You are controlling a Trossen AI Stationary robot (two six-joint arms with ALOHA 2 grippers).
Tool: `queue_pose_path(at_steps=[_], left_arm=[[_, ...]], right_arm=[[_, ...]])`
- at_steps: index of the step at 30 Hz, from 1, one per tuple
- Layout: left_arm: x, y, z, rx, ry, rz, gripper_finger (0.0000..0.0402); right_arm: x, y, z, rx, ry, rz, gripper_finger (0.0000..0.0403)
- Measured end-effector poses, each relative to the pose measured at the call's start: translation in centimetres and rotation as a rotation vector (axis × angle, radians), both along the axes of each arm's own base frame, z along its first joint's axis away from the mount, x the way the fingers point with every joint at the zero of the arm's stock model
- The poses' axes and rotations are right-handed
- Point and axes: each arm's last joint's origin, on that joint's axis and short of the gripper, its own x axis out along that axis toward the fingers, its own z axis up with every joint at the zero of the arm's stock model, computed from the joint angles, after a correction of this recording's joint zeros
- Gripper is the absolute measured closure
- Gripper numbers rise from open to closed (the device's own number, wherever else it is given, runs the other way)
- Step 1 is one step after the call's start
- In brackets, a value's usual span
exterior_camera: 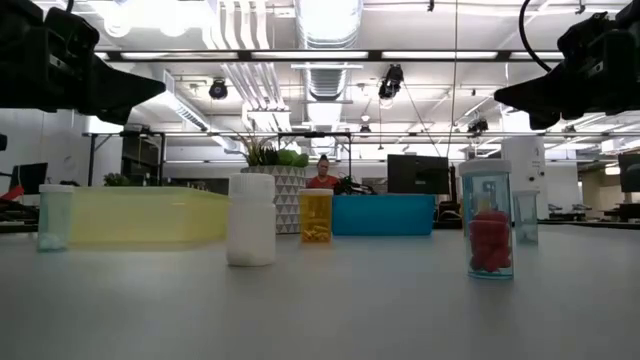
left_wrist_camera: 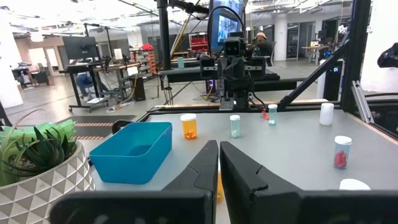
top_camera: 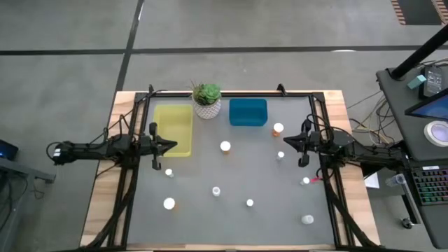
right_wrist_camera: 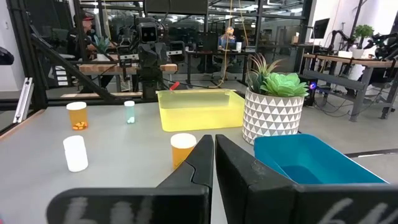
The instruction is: Pick and place medicine bottles into bin by pill shape (circle, oval)
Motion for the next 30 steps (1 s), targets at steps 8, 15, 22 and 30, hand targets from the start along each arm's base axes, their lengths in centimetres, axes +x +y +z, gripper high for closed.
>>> queue_pose_path(at_steps=[8, 15, 22, 30], left_arm=[[0.0, 0.0, 0.0, 0.0, 0.0, -0.001, 0.0401], [0.0, 0.0, 0.0, 0.0, 0.0, 0.0, 0.0401], [0.0, 0.0, 0.0, 0.0, 0.0, -0.001, 0.0401], [0.0, 0.0, 0.0, 0.0, 0.0, -0.001, 0.0401]], right_arm=[[0.0, 0.0, 0.0, 0.0, 0.0, 0.0, 0.0394], [0.0, 0.0, 0.0, 0.0, 0.0, 0.0, 0.0394], [0.0, 0.0, 0.0, 0.0, 0.0, 0.0, 0.0394], [-0.02, 0.0, 0.18, 0.128, -0.032, 0.0, 0.0394]])
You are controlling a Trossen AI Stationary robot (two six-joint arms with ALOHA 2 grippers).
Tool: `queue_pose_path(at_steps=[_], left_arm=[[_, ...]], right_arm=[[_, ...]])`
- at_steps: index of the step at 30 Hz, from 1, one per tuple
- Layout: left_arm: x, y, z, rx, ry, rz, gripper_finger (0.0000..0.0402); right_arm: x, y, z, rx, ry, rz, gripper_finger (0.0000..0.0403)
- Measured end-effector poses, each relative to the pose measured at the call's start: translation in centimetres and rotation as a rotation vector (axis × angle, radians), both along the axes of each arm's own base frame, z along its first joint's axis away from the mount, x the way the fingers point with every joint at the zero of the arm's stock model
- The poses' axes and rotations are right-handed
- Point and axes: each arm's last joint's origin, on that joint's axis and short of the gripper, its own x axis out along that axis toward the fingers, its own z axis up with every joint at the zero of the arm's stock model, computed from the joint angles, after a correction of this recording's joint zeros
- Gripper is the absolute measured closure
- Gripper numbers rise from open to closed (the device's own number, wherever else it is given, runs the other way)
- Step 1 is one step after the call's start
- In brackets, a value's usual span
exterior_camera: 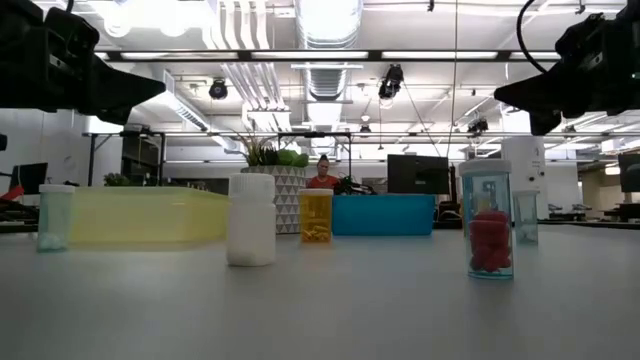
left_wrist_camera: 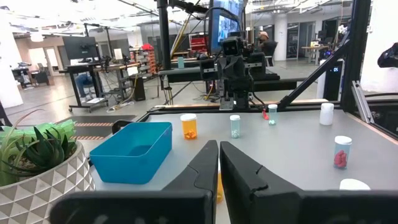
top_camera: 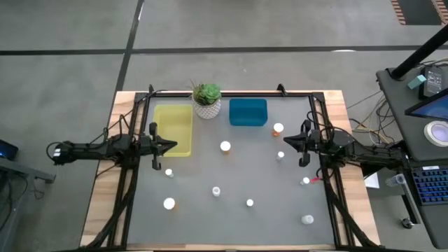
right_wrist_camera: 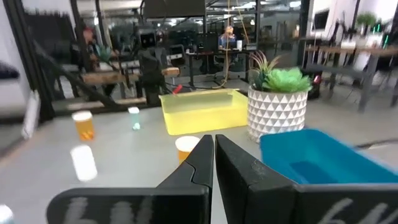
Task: Pick and place medicine bottles into bin by pill shape (circle, oval)
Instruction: Put the blue tablet bottle into the yellow bin
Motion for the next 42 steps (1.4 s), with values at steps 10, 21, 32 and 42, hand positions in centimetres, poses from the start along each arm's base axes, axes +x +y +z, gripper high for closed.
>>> queue_pose_path(at_steps=[10, 21, 32, 42], left_arm=[[0.0, 0.0, 0.0, 0.0, 0.0, 0.0, 0.0401], [0.0, -0.1, 0.7, -0.409, -0.123, -0.064, 0.0401], [-0.8, -0.1, 3.7, -0.499, -0.453, -0.153, 0.0401], [-1.1, 0.5, 4.0, -0.459, -0.535, 0.074, 0.0402]], right_arm=[[0.0, 0.0, 0.3, 0.017, -0.011, 0.001, 0.0394], [-0.1, -0.1, 0.4, 0.422, -0.094, -0.019, 0.0394], [-0.2, -0.2, 1.2, 0.314, -0.163, -0.05, 0.0394], [-0.4, -0.3, 4.1, 0.066, -0.409, -0.091, 0.0394]])
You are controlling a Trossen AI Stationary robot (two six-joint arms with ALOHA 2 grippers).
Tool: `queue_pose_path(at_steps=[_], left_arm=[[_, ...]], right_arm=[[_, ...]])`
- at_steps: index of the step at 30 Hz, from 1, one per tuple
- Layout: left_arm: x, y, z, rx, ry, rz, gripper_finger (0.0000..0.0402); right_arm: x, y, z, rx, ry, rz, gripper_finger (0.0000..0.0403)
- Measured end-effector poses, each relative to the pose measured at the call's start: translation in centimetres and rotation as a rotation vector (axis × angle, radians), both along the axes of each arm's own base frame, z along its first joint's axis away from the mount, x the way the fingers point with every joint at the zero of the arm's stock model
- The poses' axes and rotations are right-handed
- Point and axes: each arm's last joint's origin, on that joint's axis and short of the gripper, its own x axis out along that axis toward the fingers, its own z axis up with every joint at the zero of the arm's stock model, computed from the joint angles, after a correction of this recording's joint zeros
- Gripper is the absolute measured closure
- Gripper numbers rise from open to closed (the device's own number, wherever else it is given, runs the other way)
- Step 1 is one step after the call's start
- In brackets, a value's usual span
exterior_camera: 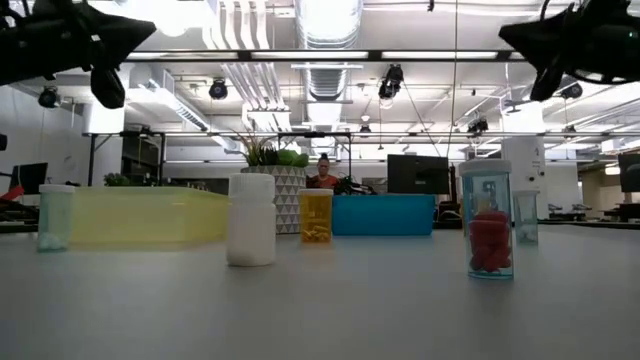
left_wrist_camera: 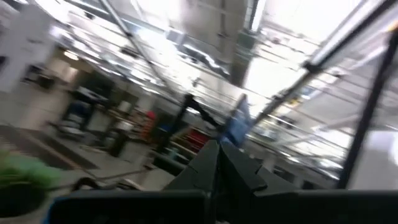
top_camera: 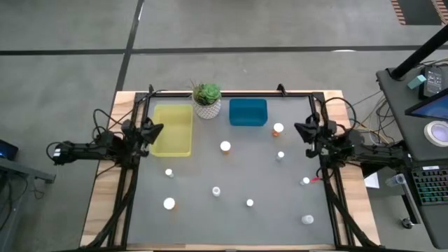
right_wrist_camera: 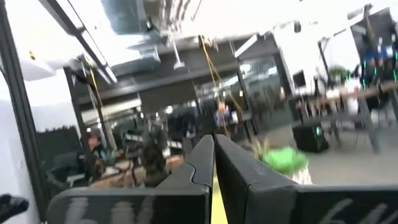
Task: Pick and place medicine bottles into bin by pill shape (circle, oval)
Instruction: Put the blue tablet bottle into the yellow bin
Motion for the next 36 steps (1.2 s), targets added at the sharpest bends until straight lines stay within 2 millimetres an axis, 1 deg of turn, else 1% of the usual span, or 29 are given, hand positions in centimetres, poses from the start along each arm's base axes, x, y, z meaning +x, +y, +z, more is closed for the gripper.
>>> queue_pose_path(at_steps=[4, 9, 12, 15, 20, 24, 27, 28, 32, 36], left_arm=[[0.0, 0.1, 0.0, -0.012, 0.001, 0.026, 0.0401], [0.3, 0.1, -0.2, -0.111, -0.011, -0.014, 0.0401], [0.7, 0.1, -0.5, -0.16, 0.012, -0.026, 0.0401], [1.3, 0.1, -0.5, -0.212, 0.079, -0.028, 0.0401], [2.6, 0.1, 1.0, -0.244, 0.146, -0.034, 0.0401], [3.7, 0.0, 2.6, -0.345, 0.218, -0.056, 0.0401], [4.1, 0.0, 4.3, -0.43, 0.292, -0.077, 0.0401], [4.3, -0.1, 4.9, -0.455, 0.324, -0.084, 0.0401], [5.4, -0.3, 6.3, -0.566, 0.492, -0.084, 0.0401], [7.0, -0.9, 7.3, -0.698, 0.646, -0.123, 0.0401]], right_arm=[[0.3, 0.0, 1.1, -0.081, -0.011, -0.036, 0.0394], [1.0, -0.2, 2.1, -0.149, 0.045, -0.087, 0.0394], [1.3, -0.2, 2.3, -0.152, 0.062, -0.086, 0.0394], [1.5, -0.2, 2.3, -0.162, 0.078, -0.087, 0.0394], [1.5, -0.2, 2.3, -0.188, 0.086, -0.099, 0.0394], [1.5, -0.2, 2.2, -0.193, 0.098, -0.1, 0.0394], [1.6, -0.2, 2.1, -0.2, 0.109, -0.102, 0.0394], [1.6, -0.2, 2.1, -0.2, 0.109, -0.103, 0.0394], [1.6, -0.2, 2.1, -0.202, 0.108, -0.103, 0.0394], [1.6, -0.2, 2.1, -0.201, 0.109, -0.103, 0.0394]])
